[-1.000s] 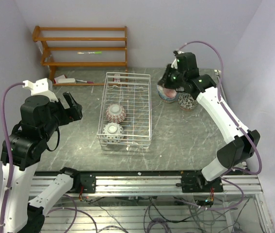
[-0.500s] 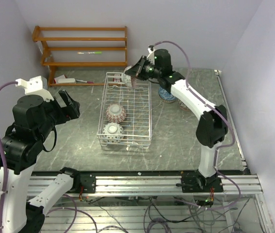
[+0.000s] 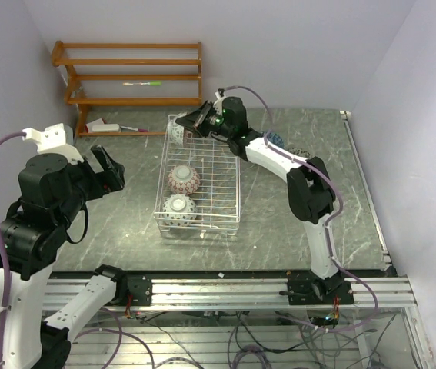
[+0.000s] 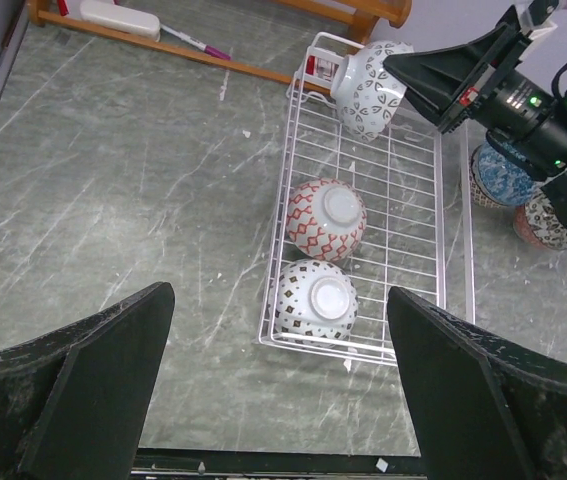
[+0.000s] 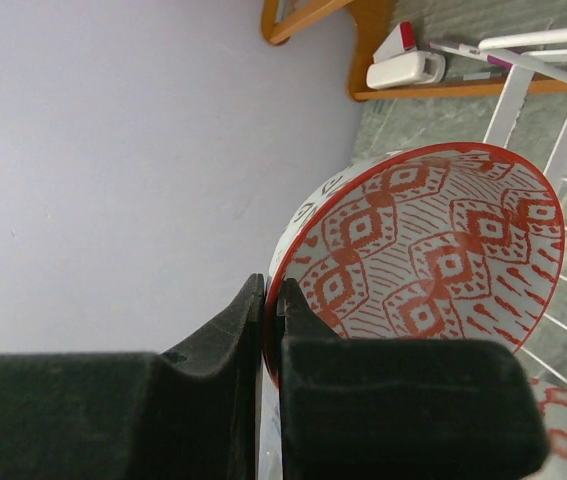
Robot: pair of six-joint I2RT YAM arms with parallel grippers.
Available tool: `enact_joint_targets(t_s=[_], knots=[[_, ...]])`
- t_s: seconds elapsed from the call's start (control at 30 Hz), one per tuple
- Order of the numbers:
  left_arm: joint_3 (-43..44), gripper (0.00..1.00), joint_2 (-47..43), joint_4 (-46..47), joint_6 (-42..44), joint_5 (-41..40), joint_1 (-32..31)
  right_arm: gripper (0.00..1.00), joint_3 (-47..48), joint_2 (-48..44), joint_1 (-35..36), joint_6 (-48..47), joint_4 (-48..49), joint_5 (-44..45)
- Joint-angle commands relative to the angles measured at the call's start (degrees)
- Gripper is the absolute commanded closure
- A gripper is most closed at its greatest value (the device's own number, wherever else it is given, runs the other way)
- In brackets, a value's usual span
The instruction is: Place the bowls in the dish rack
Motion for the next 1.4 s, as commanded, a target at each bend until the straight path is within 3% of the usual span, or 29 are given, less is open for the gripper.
enact_joint_targets(t_s=[0.0, 0.5, 0.73, 0.97, 1.37], knots=[[-0.4, 0.01, -0.2, 0.1, 0.1, -0.8, -0.2, 1.00, -1.0, 3.2, 0.0, 6.0, 11.1, 2.6], [-2.1, 0.01, -0.6, 0.2, 1.1, -1.3, -0.2, 1.00, -2.8, 10.3, 0.8, 11.4, 20.8, 2.2], [-2.9, 0.01, -0.8, 0.6, 1.7, -1.2, -0.1, 1.00, -4.5, 14.8, 0.2, 13.1, 24.2, -2.3], [-3.3, 0.01, -0.5, 0.9, 2.0, -0.8, -0.2, 1.00, -10.3, 13.8, -1.0, 10.7, 22.2, -2.5], [-3.8, 0.01, 0.4, 2.0, 1.8, 0.2, -0.2, 0.72, -11.4, 12.2, -2.9, 4.4, 12.2, -2.6]])
